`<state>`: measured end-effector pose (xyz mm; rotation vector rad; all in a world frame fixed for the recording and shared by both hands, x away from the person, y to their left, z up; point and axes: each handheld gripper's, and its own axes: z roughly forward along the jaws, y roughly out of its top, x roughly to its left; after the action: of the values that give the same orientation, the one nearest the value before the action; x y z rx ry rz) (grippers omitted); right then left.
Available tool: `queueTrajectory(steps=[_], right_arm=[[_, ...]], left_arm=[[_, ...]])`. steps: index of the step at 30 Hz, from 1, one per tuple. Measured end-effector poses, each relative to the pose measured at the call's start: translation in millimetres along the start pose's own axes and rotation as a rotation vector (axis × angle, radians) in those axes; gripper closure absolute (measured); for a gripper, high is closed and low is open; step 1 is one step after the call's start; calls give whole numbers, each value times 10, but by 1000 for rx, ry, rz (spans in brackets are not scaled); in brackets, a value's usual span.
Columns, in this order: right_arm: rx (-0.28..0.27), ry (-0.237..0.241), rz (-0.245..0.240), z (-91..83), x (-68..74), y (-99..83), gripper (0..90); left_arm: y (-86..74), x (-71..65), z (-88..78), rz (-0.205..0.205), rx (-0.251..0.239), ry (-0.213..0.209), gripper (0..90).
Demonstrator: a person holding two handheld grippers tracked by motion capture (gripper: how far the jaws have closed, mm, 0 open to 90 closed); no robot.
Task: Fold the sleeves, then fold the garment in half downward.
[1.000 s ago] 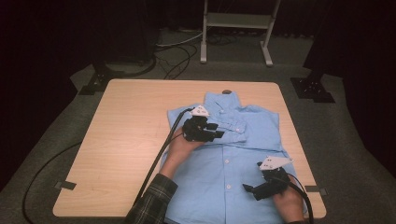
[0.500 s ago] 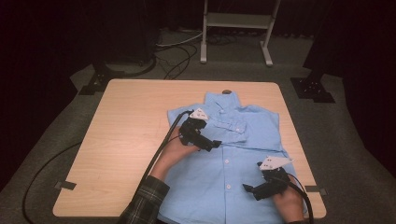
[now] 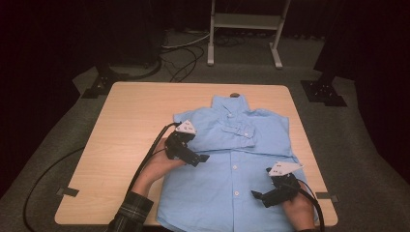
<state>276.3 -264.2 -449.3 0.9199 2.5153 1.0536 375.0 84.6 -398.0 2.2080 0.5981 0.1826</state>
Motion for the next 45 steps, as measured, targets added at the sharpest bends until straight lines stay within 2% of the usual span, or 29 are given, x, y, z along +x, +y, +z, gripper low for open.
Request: queueTrajectory(steps=[4, 15, 21, 26, 28, 30, 32, 34, 35, 39, 42, 45], right_arm=[[-1, -1, 2, 0, 2, -1, 0], [-1, -3, 3, 0, 3, -1, 0], [-1, -2, 1, 0, 2, -1, 0], [-1, -5, 4, -2, 5, -2, 0], [0, -6, 4, -4, 6, -3, 0], [1, -6, 2, -6, 5, -2, 0], [-2, -27, -22, -21, 8, 5, 0], [-3, -82, -41, -43, 6, 34, 0], [-6, -88, -33, -61, -10, 51, 0], [-57, -60, 2, -140, -124, 86, 0], [-51, -61, 36, -176, -243, 111, 0], [-71, -71, 49, -204, -347, 121, 0]], left_arm=[[-114, 9, -51, 12, 28, 27, 0], [-402, 60, -37, -9, 102, 27, 0], [-451, 89, 9, -19, 121, 18, 0], [-474, 89, 30, 9, 131, 22, 0], [-480, 86, 30, 6, 125, 26, 0], [-479, 74, 40, 27, 133, 39, 0], [-485, 49, 52, 43, 135, 55, 0], [-492, 40, 54, 54, 135, 63, 0], [-494, 40, 55, 54, 133, 63, 0], [-499, 33, 60, 56, 127, 68, 0], [-511, 31, 58, 54, 119, 71, 0], [-523, 27, 59, 51, 106, 75, 0]])
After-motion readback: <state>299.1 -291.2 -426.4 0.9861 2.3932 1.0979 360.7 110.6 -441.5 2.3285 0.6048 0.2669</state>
